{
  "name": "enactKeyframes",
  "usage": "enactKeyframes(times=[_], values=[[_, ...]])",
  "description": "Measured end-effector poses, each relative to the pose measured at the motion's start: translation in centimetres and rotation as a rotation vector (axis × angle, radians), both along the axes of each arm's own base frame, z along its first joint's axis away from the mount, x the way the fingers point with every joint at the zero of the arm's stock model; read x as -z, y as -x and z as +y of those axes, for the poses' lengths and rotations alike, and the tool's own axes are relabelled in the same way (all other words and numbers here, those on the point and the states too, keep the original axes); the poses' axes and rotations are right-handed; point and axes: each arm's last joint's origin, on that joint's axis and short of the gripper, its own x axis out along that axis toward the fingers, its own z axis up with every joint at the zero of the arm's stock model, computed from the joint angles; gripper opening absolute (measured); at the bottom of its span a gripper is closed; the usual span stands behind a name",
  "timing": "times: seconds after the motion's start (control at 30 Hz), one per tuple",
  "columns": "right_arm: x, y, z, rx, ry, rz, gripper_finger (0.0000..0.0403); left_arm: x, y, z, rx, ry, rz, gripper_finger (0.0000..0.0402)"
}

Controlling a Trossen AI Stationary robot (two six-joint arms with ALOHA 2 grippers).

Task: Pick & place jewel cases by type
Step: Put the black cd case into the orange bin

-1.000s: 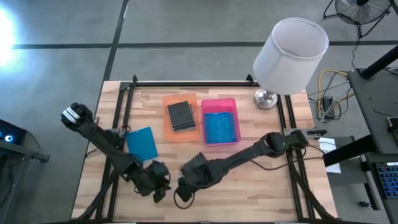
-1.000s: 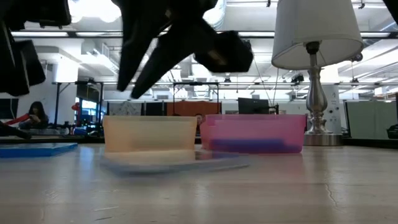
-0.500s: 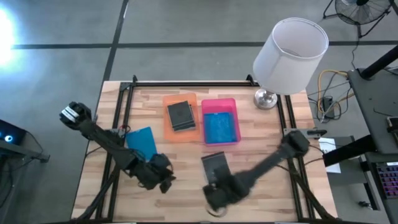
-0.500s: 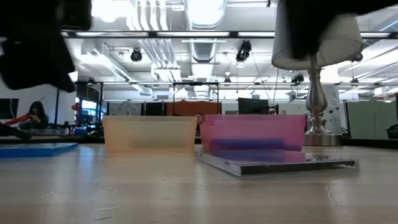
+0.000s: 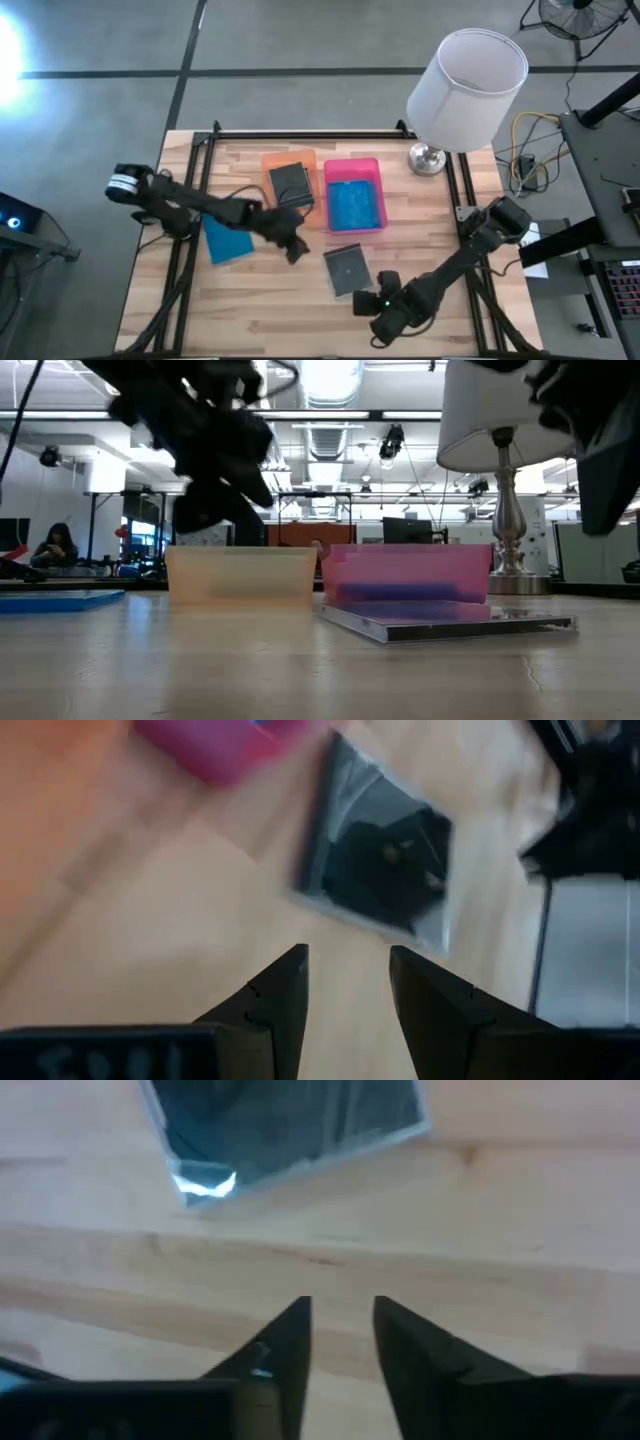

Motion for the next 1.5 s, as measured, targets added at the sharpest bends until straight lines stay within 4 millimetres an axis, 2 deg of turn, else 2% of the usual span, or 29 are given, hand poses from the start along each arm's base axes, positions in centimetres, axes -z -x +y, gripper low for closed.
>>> enactKeyframes(times=[0.13,0.27,0.4,0.47,0.6,0.73,0.83,0.9,1.1,1.27,1.37,1.5], values=[[1.4,-0.3,-0.3,0.027,-0.017,-0.056,0.0168,1.3,-1.9,2.5,-0.004,0.045,0.032,0.0124],[1.6,-0.4,-1.5,0.072,0.076,-0.055,0.0206,1.2,-4.5,2.4,0.030,0.012,0.033,0.0124],[1.8,-0.1,-3.1,0.098,0.164,0.036,0.0216,0.9,-6.9,2.2,0.032,-0.064,0.036,0.0124],[1.3,0.3,-3.6,0.104,0.200,0.048,0.0214,1.0,-7.9,2.2,0.031,-0.074,0.069,0.0124],[0.2,1.5,-4.6,0.100,0.261,0.083,0.0208,0.8,-8.5,1.6,0.046,-0.138,0.153,0.0124],[1.7,2.2,-6.1,0.110,0.252,0.049,0.0203,-0.9,-7.7,0.4,0.025,-0.233,0.161,0.0124],[3.4,1.8,-7.1,0.126,0.222,-0.065,0.0198,-2.3,-6.5,-0.9,0.013,-0.240,0.126,0.0124],[4.1,1.6,-8.0,0.135,0.236,-0.088,0.0194,-2.4,-5.7,-1.7,-0.003,-0.246,0.126,0.0124],[4.1,0.5,-10.3,0.037,0.358,-0.061,0.0187,-2.8,-3.3,-3.9,-0.085,-0.263,0.127,0.0124],[4.9,-1.4,-12.8,-0.063,0.388,-0.008,0.0187,-3.1,-1.6,-5.0,-0.145,-0.254,0.126,0.0124],[5.1,-3.6,-13.6,-0.158,0.338,-0.133,0.0187,-3.5,-0.6,-5.4,-0.179,-0.250,0.122,0.0124],[5.2,-6.4,-13.5,-0.320,0.275,-0.353,0.0187,-3.4,0.9,-5.7,-0.230,-0.261,0.150,0.0124]])
